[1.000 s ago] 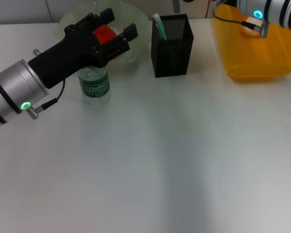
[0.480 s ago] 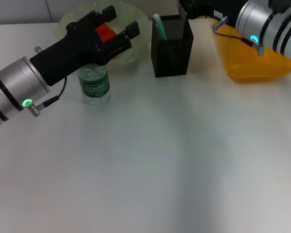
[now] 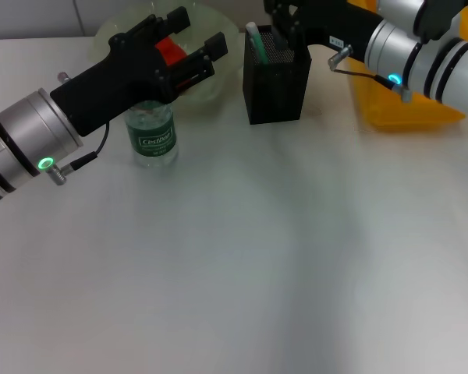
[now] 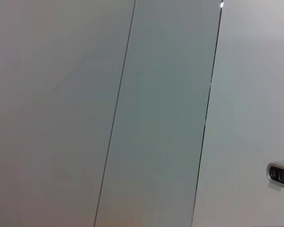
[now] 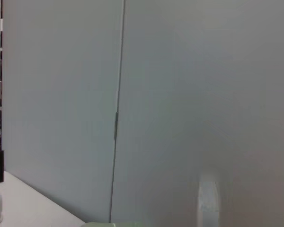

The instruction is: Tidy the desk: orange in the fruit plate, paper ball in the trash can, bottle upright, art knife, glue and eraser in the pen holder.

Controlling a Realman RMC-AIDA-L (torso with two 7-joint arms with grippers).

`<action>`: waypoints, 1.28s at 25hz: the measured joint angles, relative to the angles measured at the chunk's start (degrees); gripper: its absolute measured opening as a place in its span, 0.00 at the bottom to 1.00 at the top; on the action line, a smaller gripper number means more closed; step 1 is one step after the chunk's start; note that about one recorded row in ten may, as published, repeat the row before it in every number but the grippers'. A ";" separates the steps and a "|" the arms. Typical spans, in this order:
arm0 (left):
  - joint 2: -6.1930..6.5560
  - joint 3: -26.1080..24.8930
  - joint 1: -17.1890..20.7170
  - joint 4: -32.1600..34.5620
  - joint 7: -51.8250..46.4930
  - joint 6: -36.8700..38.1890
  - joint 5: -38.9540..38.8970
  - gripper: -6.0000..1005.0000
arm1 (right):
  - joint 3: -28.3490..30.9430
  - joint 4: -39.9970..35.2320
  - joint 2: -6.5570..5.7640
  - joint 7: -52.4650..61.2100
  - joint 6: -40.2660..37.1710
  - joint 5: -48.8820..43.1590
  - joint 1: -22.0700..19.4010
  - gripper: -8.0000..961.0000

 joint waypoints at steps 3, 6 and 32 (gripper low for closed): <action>0.00 0.00 0.11 0.01 0.00 0.02 0.00 0.77 | -0.15 0.03 0.03 -0.22 -0.21 0.14 -0.10 0.22; 0.00 0.00 0.23 0.01 0.01 0.03 0.00 0.77 | 0.10 -0.49 0.04 0.03 -0.48 0.15 -0.60 0.26; 0.54 0.24 0.87 0.09 0.99 8.36 2.50 0.77 | 12.96 -34.82 -1.43 28.63 -45.15 -24.59 -29.43 0.51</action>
